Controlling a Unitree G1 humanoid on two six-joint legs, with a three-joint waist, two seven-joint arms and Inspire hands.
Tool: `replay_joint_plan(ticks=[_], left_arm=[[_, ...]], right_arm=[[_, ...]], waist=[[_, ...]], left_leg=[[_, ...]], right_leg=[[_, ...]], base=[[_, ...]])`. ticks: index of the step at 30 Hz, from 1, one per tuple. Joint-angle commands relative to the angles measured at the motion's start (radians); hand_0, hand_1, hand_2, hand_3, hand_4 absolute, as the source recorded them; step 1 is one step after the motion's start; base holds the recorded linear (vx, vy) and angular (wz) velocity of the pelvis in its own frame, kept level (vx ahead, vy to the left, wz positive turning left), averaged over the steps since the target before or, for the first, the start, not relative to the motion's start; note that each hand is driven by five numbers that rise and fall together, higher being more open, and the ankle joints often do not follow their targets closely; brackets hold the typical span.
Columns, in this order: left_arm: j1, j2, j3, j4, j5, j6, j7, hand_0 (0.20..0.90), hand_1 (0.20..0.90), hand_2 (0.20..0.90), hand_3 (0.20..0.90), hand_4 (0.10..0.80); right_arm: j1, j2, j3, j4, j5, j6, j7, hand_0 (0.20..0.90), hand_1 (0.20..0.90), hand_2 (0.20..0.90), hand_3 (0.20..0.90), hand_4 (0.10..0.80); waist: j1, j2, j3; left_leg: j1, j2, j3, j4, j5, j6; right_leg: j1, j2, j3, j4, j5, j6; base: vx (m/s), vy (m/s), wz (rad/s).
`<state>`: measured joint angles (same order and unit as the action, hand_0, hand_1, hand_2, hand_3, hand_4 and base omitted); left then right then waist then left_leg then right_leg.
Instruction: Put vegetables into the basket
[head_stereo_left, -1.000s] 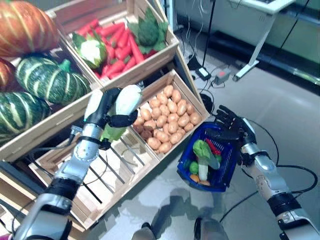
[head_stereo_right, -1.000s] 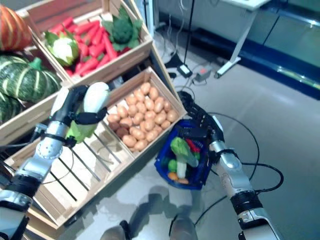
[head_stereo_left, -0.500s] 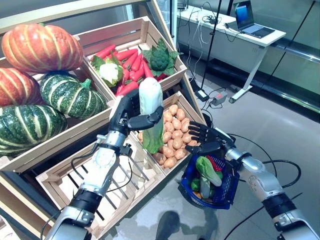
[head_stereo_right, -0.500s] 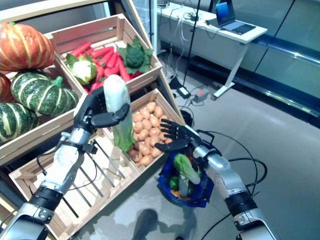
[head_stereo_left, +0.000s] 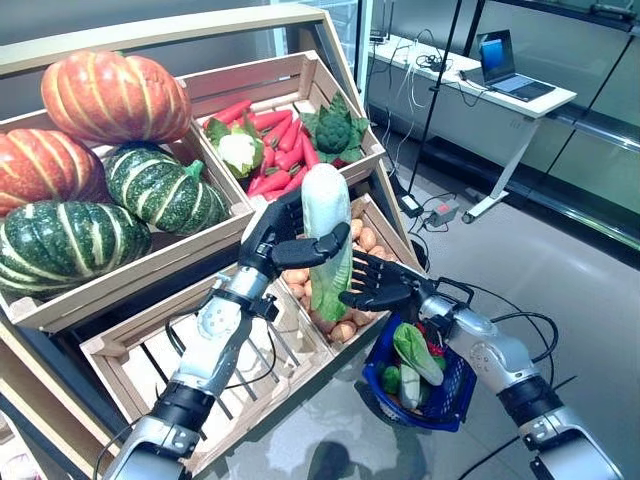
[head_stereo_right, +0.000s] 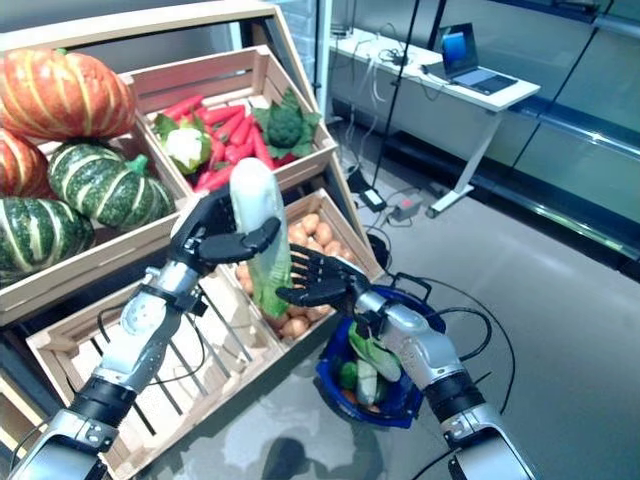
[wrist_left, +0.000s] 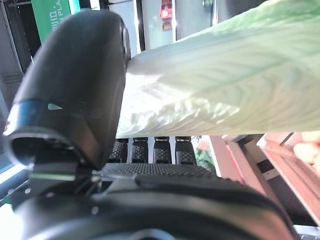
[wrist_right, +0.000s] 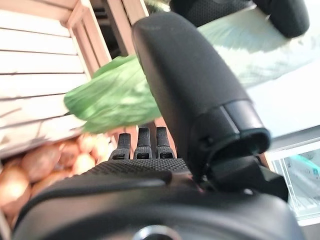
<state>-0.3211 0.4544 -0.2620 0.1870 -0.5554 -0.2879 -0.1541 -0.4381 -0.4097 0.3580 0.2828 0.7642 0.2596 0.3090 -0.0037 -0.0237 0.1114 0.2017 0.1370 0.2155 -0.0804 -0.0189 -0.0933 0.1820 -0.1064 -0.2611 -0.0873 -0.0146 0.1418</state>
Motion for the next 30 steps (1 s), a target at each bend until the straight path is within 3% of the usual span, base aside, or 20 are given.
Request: replay_joint_plan(ticks=[1, 12, 21, 28, 29, 30], left_arm=[[-0.052, -0.012, -0.008, -0.073, -0.074, -0.063, -0.036, 0.300, 0.300, 0.300, 0.300, 0.400], [-0.054, -0.044, -0.056, -0.074, -0.138, -0.060, -0.068, 0.300, 0.300, 0.300, 0.300, 0.400], [-0.088, -0.084, -0.112, -0.093, -0.222, -0.066, -0.108, 0.300, 0.300, 0.300, 0.300, 0.400], [-0.107, -0.094, -0.154, -0.104, -0.263, -0.037, -0.124, 0.300, 0.300, 0.300, 0.300, 0.400], [-0.106, -0.094, -0.160, -0.105, -0.265, -0.033, -0.125, 0.300, 0.300, 0.300, 0.300, 0.400], [-0.103, -0.094, -0.163, -0.108, -0.263, -0.026, -0.125, 0.300, 0.300, 0.300, 0.300, 0.400]], right_arm=[[-0.166, 0.045, -0.028, -0.013, 0.122, -0.071, -0.004, 0.900, 0.900, 0.900, 0.900, 0.800], [-0.224, 0.057, 0.003, 0.045, 0.228, 0.004, 0.006, 0.900, 0.900, 0.900, 0.900, 0.800], [-0.239, 0.109, 0.059, 0.209, 0.349, 0.179, 0.079, 0.900, 0.900, 0.900, 0.900, 0.800], [-0.250, 0.156, 0.059, 0.269, 0.456, 0.155, 0.134, 0.900, 0.900, 0.900, 0.900, 0.800], [-0.251, 0.159, 0.058, 0.267, 0.470, 0.146, 0.132, 0.300, 0.300, 0.300, 0.300, 0.400], [-0.251, 0.162, 0.054, 0.259, 0.472, 0.136, 0.137, 0.300, 0.300, 0.300, 0.300, 0.400]], waist=[[0.017, -0.007, -0.104], [0.032, -0.011, -0.104], [0.041, -0.012, -0.107], [0.047, -0.012, -0.113], [0.047, -0.011, -0.114], [0.046, -0.011, -0.114]], left_leg=[[-0.051, -0.042, -0.016, -0.007, -0.001, 0.042], [-0.056, -0.040, -0.029, -0.007, 0.000, 0.042], [-0.056, -0.039, -0.040, -0.007, -0.001, 0.041], [-0.059, -0.040, -0.045, -0.007, -0.001, 0.042], [-0.061, -0.040, -0.046, -0.007, -0.001, 0.042], [-0.061, -0.041, -0.047, -0.007, -0.001, 0.043]], right_leg=[[-0.021, 0.004, 0.000, 0.000, 0.018, -0.055], [-0.021, -0.003, -0.002, 0.000, 0.020, -0.055], [-0.019, -0.008, -0.005, 0.000, 0.021, -0.055], [-0.021, -0.009, -0.008, 0.000, 0.022, -0.053], [-0.023, -0.009, -0.006, 0.000, 0.022, -0.053], [-0.024, -0.009, -0.005, 0.000, 0.023, -0.053]], base=[[0.016, -0.005, 0.08], [0.000, 0.007, 0.10], [0.010, 0.017, 0.08], [0.007, 0.007, 0.05], [0.000, 0.000, 0.00], [0.000, 0.000, 0.00]])
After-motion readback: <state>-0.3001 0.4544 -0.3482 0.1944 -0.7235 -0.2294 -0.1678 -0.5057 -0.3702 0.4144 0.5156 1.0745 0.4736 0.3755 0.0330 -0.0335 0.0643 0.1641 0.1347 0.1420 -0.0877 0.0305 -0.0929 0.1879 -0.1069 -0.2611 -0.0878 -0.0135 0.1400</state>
